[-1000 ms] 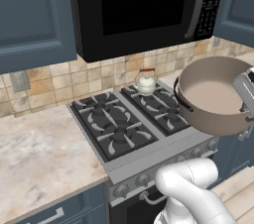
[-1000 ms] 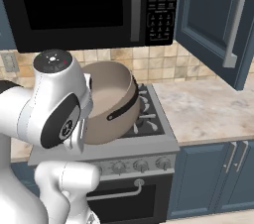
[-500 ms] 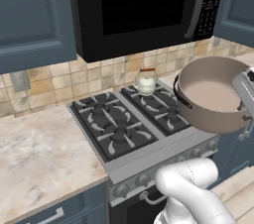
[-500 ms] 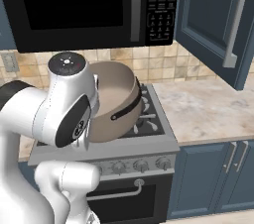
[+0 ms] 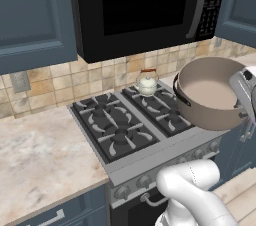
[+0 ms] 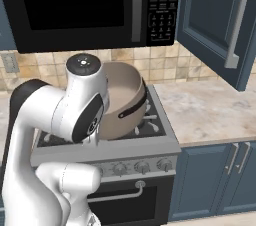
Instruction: Pick the kettle from the cabinet and place it on a stove burner. Then pick the pot from the counter and place it on another stove burner. Finally, turn both burners on.
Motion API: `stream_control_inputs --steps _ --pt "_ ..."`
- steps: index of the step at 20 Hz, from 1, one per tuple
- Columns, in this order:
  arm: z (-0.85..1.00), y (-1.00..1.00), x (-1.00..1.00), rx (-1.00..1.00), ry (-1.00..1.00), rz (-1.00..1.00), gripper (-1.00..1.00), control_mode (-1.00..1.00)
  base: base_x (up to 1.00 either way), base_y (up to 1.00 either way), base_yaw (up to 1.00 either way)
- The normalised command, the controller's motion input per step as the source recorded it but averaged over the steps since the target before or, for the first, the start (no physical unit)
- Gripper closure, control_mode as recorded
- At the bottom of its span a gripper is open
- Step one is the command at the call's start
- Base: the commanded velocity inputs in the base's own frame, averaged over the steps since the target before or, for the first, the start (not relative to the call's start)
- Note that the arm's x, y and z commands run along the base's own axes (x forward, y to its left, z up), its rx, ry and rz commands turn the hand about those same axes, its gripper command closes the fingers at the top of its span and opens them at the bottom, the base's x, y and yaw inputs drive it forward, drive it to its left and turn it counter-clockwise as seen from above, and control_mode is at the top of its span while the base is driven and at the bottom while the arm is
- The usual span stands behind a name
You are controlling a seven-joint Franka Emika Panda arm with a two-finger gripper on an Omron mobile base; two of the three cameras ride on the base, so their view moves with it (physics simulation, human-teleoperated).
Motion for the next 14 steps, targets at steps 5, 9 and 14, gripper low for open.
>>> stream_control_inputs --steps 5,9,14 --pt "-0.08 -0.02 0.24 0.0 0.0 0.0 1.0 -1.0 0.0 0.0 0.0" --pt "-0.11 0.0 0.31 0.0 0.0 0.0 1.0 -1.0 0.0 0.0 0.0" --pt "-0.15 0.0 0.3 0.0 0.0 0.0 1.0 -1.0 0.0 0.0 0.0"
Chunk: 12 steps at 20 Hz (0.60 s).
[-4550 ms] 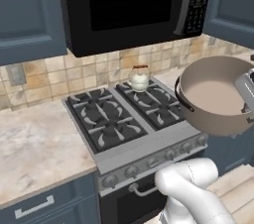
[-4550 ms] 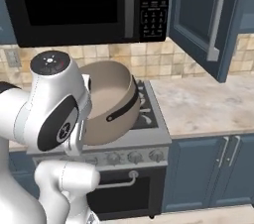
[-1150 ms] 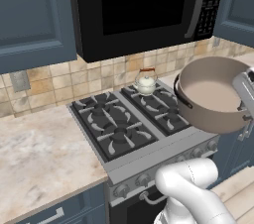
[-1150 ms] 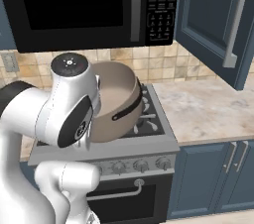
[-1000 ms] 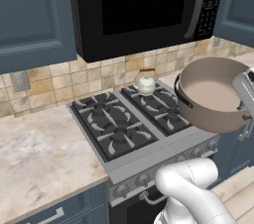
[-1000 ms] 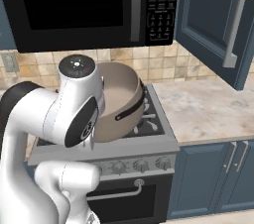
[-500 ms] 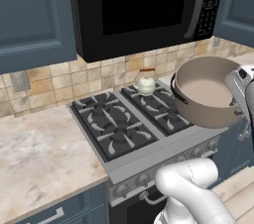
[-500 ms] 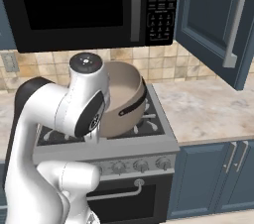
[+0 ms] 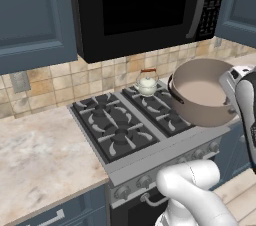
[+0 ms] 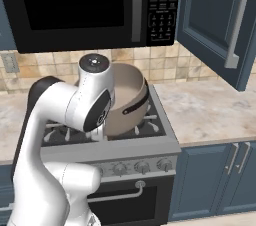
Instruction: Pick the kettle from the cabinet and place it on a stove burner. Then pick the pot from the counter and place it on another stove burner. Finally, turn both burners on.
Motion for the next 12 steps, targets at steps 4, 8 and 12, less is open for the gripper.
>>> stream_control_inputs --steps 4,8,12 --pt "-0.13 0.0 0.26 0.0 0.0 0.0 1.0 -1.0 0.0 0.0 0.0" --pt "-0.15 0.0 0.23 0.0 0.0 0.0 1.0 -1.0 0.0 0.0 0.0" --pt "-0.17 -0.01 0.2 0.0 0.0 0.0 1.0 -1.0 0.0 0.0 0.0"
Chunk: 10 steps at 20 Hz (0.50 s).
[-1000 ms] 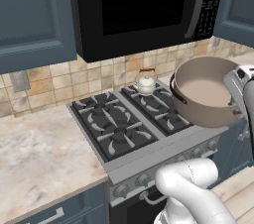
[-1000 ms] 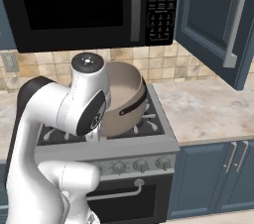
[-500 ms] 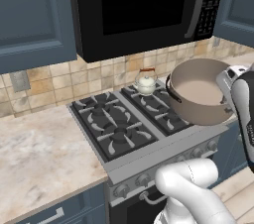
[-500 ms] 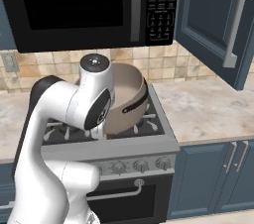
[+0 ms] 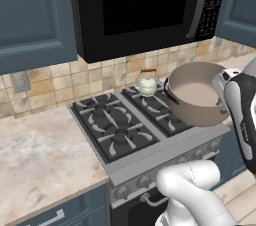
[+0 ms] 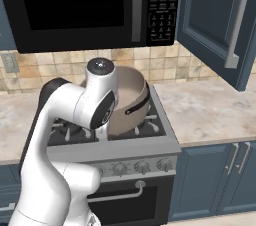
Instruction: Pick the kettle from the cabinet and place it on a stove burner. Then pick the pot from the counter and place it on another stove burner. Finally, turn both burners on.
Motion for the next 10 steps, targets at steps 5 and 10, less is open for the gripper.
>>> stream_control_inputs --steps 5,10 --pt "-0.15 -0.05 0.15 0.0 0.0 0.0 1.0 -1.0 0.0 0.0 0.0" --pt "-0.16 -0.1 0.13 0.0 0.0 0.0 1.0 -1.0 0.0 0.0 0.0"
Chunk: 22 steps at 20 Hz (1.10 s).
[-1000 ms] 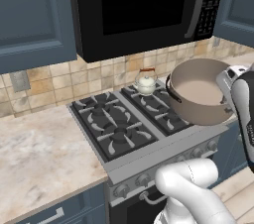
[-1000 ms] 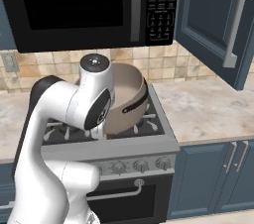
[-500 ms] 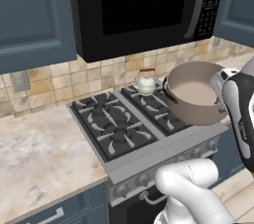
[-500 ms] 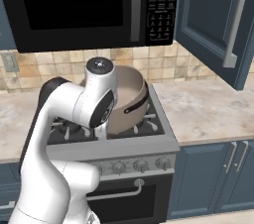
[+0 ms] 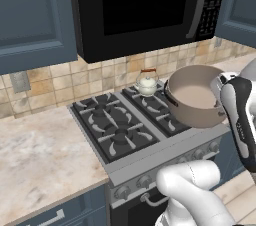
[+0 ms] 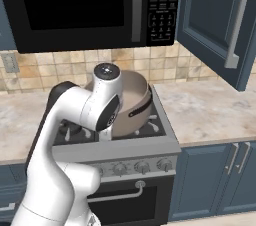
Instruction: Pick the kettle from the cabinet and place it on a stove burner. Then pick the pot from the counter and place it on another stove burner. Finally, turn both burners on.
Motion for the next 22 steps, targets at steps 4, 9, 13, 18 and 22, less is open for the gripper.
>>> stream_control_inputs --steps 4,9,13,18,22 --pt "-0.17 -0.09 0.19 0.0 0.0 0.0 1.0 -1.0 0.0 0.0 0.0" --pt "-0.15 -0.09 0.19 0.0 0.0 0.0 1.0 -1.0 0.0 0.0 0.0" --pt "-0.14 -0.07 0.17 0.0 0.0 0.0 1.0 -1.0 0.0 0.0 0.0" --pt "-0.16 -0.02 0.15 0.0 0.0 0.0 1.0 -1.0 0.0 0.0 0.0" --pt "-0.17 0.0 0.19 0.0 0.01 0.0 1.0 -1.0 0.0 0.0 0.0"
